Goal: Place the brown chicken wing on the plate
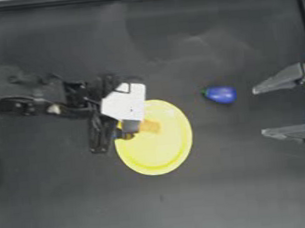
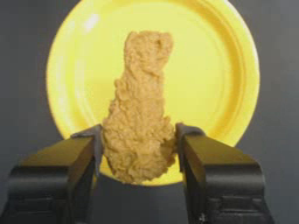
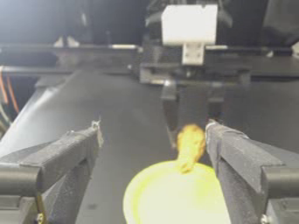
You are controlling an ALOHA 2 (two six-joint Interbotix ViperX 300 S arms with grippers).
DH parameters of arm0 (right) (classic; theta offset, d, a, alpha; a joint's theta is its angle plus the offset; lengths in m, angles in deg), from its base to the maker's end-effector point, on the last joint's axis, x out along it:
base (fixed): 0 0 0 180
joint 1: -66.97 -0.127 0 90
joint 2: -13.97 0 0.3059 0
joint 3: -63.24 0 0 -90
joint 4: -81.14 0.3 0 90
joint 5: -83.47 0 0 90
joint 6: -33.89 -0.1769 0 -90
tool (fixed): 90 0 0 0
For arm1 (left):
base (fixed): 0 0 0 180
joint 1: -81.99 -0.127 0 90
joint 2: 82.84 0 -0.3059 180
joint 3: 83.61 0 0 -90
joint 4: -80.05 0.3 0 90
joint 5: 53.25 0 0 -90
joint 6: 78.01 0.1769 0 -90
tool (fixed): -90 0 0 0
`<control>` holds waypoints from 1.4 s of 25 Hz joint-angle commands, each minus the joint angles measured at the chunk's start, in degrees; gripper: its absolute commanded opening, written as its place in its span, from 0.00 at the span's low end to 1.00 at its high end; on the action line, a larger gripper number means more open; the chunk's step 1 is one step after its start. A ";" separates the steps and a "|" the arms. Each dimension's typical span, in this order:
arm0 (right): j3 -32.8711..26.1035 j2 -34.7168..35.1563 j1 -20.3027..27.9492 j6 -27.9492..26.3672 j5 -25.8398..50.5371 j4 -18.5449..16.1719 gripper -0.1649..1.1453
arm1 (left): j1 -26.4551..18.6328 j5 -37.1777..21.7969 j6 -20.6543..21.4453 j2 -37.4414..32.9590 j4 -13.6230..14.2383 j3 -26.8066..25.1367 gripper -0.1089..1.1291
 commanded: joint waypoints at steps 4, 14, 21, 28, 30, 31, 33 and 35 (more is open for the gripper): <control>-0.97 1.58 0.00 -0.09 -0.53 0.09 0.89 | 0.44 2.29 1.05 4.13 -0.18 3.34 0.23; -0.62 1.85 0.00 -0.09 -0.62 0.18 0.89 | 0.88 2.72 1.14 10.11 -0.18 5.89 0.23; -0.70 1.85 0.00 -0.09 -0.62 0.18 0.89 | 1.05 2.72 1.14 11.16 -0.53 6.59 0.40; -0.79 1.85 0.09 -0.09 -0.62 0.18 0.89 | 1.23 1.85 1.05 12.22 -2.11 7.65 0.93; -0.79 1.85 0.09 -0.09 -0.62 0.18 0.89 | 1.23 1.67 1.14 12.22 -2.11 7.73 0.94; -0.79 1.85 0.09 -0.09 -0.62 0.18 0.89 | 1.23 1.67 1.14 12.13 -2.11 7.82 0.92; -0.88 1.85 0.00 -0.09 -0.62 0.18 0.89 | 1.23 1.67 1.14 11.95 -2.02 8.00 0.90; -0.88 1.85 0.09 -0.09 -0.62 0.18 0.89 | 1.23 1.67 1.14 11.78 -1.85 8.26 0.91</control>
